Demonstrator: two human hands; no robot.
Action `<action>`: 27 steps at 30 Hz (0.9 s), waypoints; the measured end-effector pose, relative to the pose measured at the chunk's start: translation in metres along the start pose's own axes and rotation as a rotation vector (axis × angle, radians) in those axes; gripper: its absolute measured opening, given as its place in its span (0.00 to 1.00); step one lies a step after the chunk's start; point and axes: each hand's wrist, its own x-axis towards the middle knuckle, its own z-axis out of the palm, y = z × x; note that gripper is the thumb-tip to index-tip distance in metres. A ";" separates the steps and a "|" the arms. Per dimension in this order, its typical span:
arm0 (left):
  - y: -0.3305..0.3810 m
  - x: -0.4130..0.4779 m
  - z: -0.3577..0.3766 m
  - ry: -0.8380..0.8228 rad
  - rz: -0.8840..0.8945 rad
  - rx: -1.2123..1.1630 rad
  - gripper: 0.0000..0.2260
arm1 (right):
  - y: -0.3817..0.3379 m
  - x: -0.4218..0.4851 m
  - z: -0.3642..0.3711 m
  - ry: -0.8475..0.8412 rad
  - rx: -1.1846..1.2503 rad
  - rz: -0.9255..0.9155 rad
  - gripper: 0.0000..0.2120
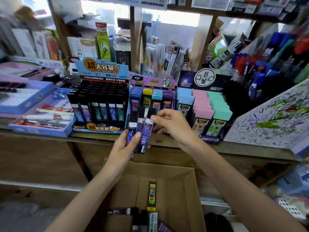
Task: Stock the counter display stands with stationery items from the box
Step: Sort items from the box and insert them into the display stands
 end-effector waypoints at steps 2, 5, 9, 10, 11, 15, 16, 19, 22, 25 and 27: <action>0.000 0.000 -0.015 0.056 -0.023 -0.021 0.18 | -0.007 0.010 -0.001 0.044 0.075 -0.017 0.04; 0.001 0.000 -0.034 0.098 -0.039 -0.078 0.17 | -0.021 0.026 -0.007 0.160 0.063 -0.103 0.02; 0.006 0.001 -0.050 0.116 -0.031 -0.099 0.17 | -0.036 0.046 -0.022 0.327 -0.230 -0.265 0.05; 0.007 0.002 -0.053 0.122 -0.025 -0.089 0.15 | -0.038 0.049 -0.025 0.344 -0.284 -0.279 0.07; 0.008 0.003 -0.055 0.130 -0.017 -0.080 0.14 | -0.040 0.051 -0.027 0.348 -0.296 -0.275 0.08; 0.007 0.005 -0.064 0.168 0.010 -0.064 0.12 | -0.041 0.054 -0.011 0.268 -0.175 -0.231 0.08; 0.006 0.005 -0.067 0.183 0.012 -0.070 0.11 | -0.040 0.054 -0.002 0.225 -0.117 -0.221 0.09; 0.001 0.005 -0.077 0.252 0.007 -0.091 0.08 | -0.037 0.055 0.034 0.110 -0.058 -0.218 0.09; -0.006 0.001 -0.092 0.315 -0.009 -0.087 0.07 | -0.035 0.059 0.072 0.064 -0.113 -0.270 0.10; -0.012 -0.005 -0.109 0.360 -0.030 -0.060 0.10 | -0.037 0.063 0.103 0.068 -0.166 -0.330 0.08; -0.015 -0.008 -0.118 0.384 -0.033 -0.063 0.11 | -0.040 0.067 0.117 0.075 -0.196 -0.357 0.06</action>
